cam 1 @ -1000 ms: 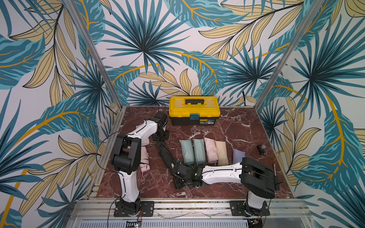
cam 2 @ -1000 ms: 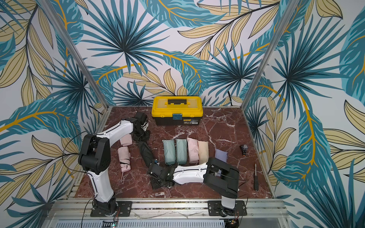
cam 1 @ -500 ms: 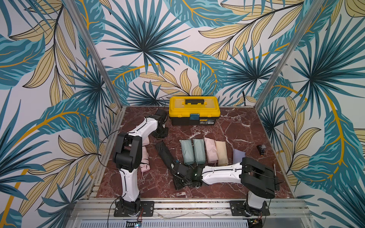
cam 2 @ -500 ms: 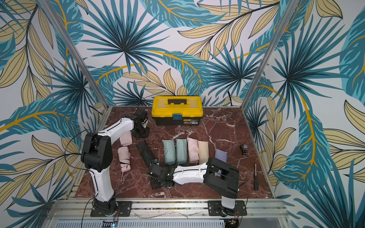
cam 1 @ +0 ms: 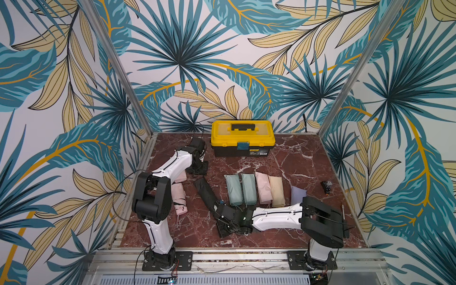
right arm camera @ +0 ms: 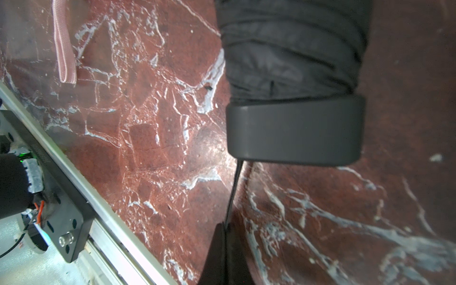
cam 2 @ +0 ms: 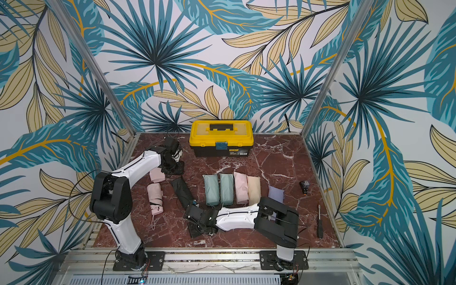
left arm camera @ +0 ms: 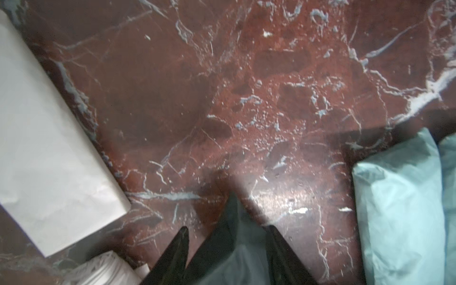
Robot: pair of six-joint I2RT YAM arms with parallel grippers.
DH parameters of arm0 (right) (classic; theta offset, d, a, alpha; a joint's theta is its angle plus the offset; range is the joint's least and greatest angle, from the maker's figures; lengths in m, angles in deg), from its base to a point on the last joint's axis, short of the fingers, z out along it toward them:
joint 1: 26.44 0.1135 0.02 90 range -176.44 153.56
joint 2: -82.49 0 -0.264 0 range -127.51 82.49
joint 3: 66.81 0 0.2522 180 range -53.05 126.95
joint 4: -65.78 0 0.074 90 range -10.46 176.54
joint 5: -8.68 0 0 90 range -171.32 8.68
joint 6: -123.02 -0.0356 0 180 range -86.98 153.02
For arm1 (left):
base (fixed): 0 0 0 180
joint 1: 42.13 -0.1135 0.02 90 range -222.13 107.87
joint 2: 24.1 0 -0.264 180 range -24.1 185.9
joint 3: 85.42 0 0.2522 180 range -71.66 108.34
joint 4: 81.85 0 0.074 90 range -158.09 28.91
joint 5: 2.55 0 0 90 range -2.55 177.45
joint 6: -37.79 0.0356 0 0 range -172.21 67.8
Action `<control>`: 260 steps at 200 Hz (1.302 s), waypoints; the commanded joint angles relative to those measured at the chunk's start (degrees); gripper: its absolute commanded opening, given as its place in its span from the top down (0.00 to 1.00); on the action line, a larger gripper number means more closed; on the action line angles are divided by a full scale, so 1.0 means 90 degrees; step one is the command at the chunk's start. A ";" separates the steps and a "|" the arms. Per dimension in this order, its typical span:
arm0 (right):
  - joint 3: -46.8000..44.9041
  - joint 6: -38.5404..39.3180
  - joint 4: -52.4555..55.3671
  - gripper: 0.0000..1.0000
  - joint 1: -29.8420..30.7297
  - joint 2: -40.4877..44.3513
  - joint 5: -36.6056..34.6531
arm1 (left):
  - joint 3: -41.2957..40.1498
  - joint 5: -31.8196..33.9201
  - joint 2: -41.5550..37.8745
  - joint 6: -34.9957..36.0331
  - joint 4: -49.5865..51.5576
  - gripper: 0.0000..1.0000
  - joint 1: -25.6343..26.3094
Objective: Take umbrellas out of sleeves
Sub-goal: Take out the umbrella from the umbrella sleeve.
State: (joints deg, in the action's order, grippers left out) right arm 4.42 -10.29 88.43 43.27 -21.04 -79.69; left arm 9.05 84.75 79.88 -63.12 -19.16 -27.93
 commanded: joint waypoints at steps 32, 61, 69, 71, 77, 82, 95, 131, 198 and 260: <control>-0.0028 -0.0010 0.0116 1.00 0.0037 -0.0118 0.0112 | -0.0386 -0.0176 -0.0052 -0.0036 -0.0064 0.48 -0.0033; -0.0058 -0.0014 0.0126 1.00 0.0036 -0.0064 0.0074 | -0.0430 -0.0197 0.0101 -0.0100 -0.0082 0.51 -0.0039; -0.0067 -0.0022 0.0125 1.00 0.0037 -0.0060 0.0068 | -0.0496 -0.0246 0.0097 -0.0115 -0.0129 0.53 -0.0047; -0.0072 -0.0027 0.0123 1.00 0.0037 -0.0055 0.0067 | -0.0512 -0.0266 0.0097 -0.0115 -0.0145 0.53 -0.0047; -0.0077 -0.0027 0.0117 1.00 0.0037 -0.0050 0.0063 | -0.0555 -0.0328 0.0087 -0.0130 -0.0188 0.53 -0.0059; -0.0086 -0.0022 0.0116 1.00 0.0037 -0.0058 0.0060 | -0.0597 -0.0377 0.0080 -0.0150 -0.0215 0.54 -0.0064; -0.0097 -0.0036 0.0088 1.00 0.0037 -0.0077 0.0080 | -0.0674 -0.0492 0.0077 -0.0197 -0.0269 0.56 -0.0073; -0.0136 -0.0066 -0.0001 1.00 0.0037 -0.0094 0.0112 | -0.1066 -0.0558 0.0004 -0.0365 -0.0503 0.57 -0.0091; -0.0146 -0.0095 -0.0025 1.00 0.0037 -0.0118 0.0122 | -0.1114 -0.0794 -0.0050 -0.0447 -0.0729 0.93 -0.0103; -0.0185 -0.0108 -0.0031 1.00 0.0037 -0.0060 0.0090 | -0.0698 -0.0638 0.0254 -0.0345 -0.0677 1.00 -0.0185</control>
State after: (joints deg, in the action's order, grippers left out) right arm 4.23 -10.51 87.99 43.29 -21.04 -79.24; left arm -0.13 77.93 80.25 -66.99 -24.48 -28.48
